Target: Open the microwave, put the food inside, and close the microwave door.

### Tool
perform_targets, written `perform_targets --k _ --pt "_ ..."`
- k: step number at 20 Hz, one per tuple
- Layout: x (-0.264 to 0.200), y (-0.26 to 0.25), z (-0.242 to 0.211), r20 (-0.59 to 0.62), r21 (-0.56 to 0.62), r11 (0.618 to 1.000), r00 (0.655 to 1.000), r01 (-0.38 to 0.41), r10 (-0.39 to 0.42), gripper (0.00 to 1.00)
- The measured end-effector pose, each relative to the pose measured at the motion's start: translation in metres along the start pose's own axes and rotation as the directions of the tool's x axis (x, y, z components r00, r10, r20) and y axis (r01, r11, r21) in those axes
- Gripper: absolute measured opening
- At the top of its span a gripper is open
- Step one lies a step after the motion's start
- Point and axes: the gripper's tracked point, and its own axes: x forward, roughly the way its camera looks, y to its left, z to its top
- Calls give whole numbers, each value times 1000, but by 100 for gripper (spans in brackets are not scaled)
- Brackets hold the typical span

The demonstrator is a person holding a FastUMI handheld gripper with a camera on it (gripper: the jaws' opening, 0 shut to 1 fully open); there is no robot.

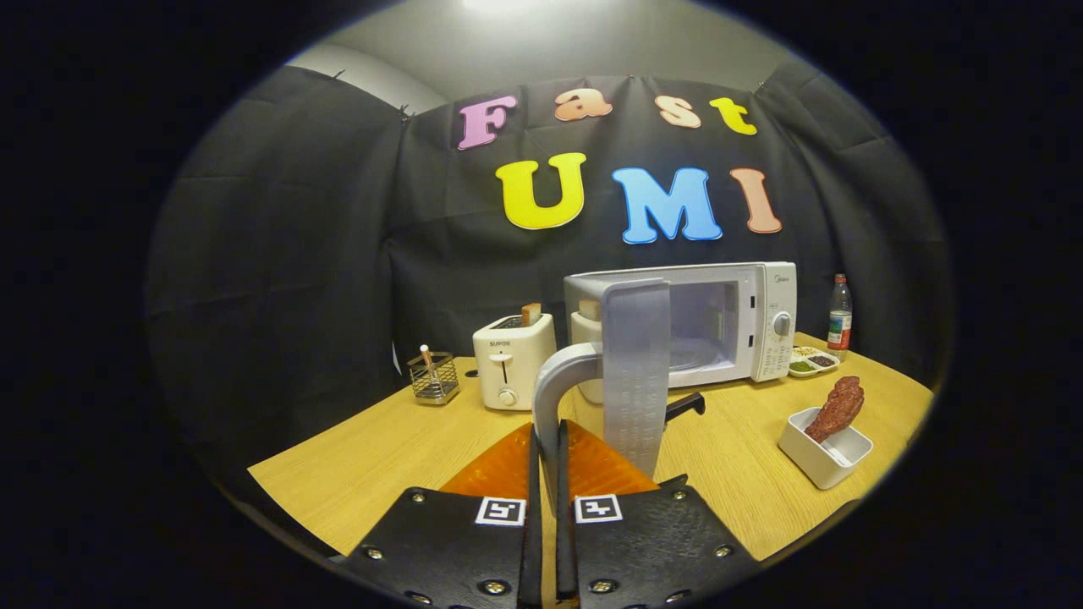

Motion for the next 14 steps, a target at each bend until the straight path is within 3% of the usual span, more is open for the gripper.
perform_targets --k 2,4,5,10,11,12,13,14 --pt "-10 4 -2 -24 39 997 997 -72 73 7" --pt "-32 25 2 -26 105 968 972 -229 232 7" --pt "-43 25 10 -18 103 957 962 -271 274 7" --pt "-72 -21 37 11 100 907 912 -409 410 7" --pt "-74 -31 42 15 113 897 904 -427 428 17" --pt "-75 -48 46 16 115 902 909 -416 417 44" --pt "-74 -64 48 12 112 908 914 -405 406 56" --pt "-73 -76 48 12 112 909 915 -402 403 74"
